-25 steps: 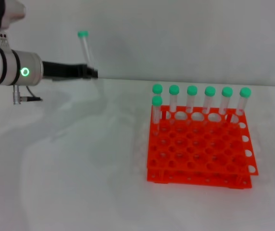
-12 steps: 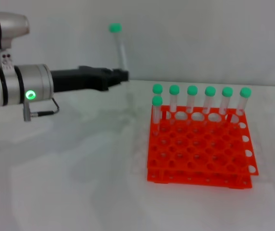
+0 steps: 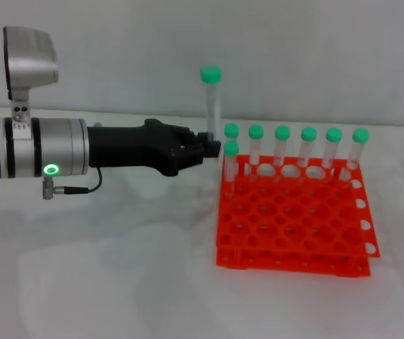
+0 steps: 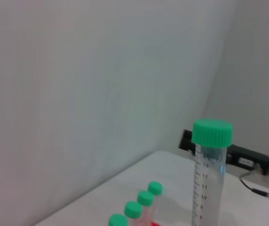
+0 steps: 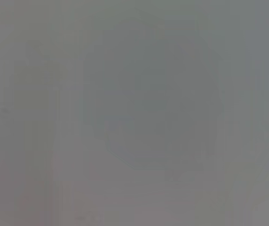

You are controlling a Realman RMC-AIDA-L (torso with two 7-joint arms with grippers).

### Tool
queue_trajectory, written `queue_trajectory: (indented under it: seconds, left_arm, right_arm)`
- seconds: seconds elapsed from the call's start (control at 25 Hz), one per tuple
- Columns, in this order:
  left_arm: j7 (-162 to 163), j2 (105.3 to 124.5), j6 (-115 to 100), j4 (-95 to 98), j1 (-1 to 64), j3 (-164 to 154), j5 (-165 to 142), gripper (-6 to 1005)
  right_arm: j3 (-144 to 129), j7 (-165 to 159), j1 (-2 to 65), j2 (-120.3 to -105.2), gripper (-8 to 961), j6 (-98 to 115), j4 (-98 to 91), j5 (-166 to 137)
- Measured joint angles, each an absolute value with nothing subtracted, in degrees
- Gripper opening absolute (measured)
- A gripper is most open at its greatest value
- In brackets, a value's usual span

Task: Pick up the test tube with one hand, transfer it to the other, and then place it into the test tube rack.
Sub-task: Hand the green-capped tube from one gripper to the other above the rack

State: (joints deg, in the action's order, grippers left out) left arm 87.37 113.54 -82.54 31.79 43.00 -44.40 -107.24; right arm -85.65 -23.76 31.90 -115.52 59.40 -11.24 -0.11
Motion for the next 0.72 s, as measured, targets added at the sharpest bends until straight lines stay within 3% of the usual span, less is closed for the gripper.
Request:
queue_trajectory:
  seconds: [0.12, 0.16, 0.2, 0.24, 0.36, 0.52, 0.64, 0.72]
  left_arm:
    - [86.39, 113.46, -84.31, 32.62, 42.98, -45.03, -109.58, 189]
    - [86.27, 113.5, -84.54, 33.19, 42.98, -45.65, -110.67, 189]
    - [86.18, 113.63, -84.61, 33.7, 42.97, -46.46, -111.74, 189]
    - [86.08, 113.81, -84.61, 34.32, 42.98, -47.28, -112.56, 189]
    - [85.0, 114.67, -84.34, 35.74, 42.98, -48.75, -114.16, 189]
    - [80.98, 115.86, -84.05, 36.14, 43.24, -48.66, -114.09, 188]
    - [77.95, 117.01, -82.25, 36.25, 43.35, -48.48, -113.01, 188]
    - [75.61, 118.11, -80.33, 36.56, 43.19, -48.57, -111.82, 188]
  right_arm:
    - [-90.35, -30.71, 31.61, -114.2, 858, 61.97, -12.23, -0.85]
    - [-92.41, -34.24, 31.33, -113.13, 858, 63.01, -13.0, -1.54]
    - [-95.06, -41.75, 30.99, -110.67, 858, 65.35, -14.18, -5.11]
    - [-95.06, -41.75, 30.99, -110.67, 858, 65.35, -14.18, -5.11]
    - [-96.51, -53.35, 31.08, -106.35, 858, 70.37, -14.65, -13.29]
    - [-96.4, -64.26, 31.39, -101.79, 858, 77.21, -14.57, -24.22]
    - [-96.34, -66.47, 31.74, -100.76, 858, 80.57, -14.08, -27.95]
    - [-96.39, -66.68, 31.81, -100.94, 858, 82.0, -13.79, -28.9]
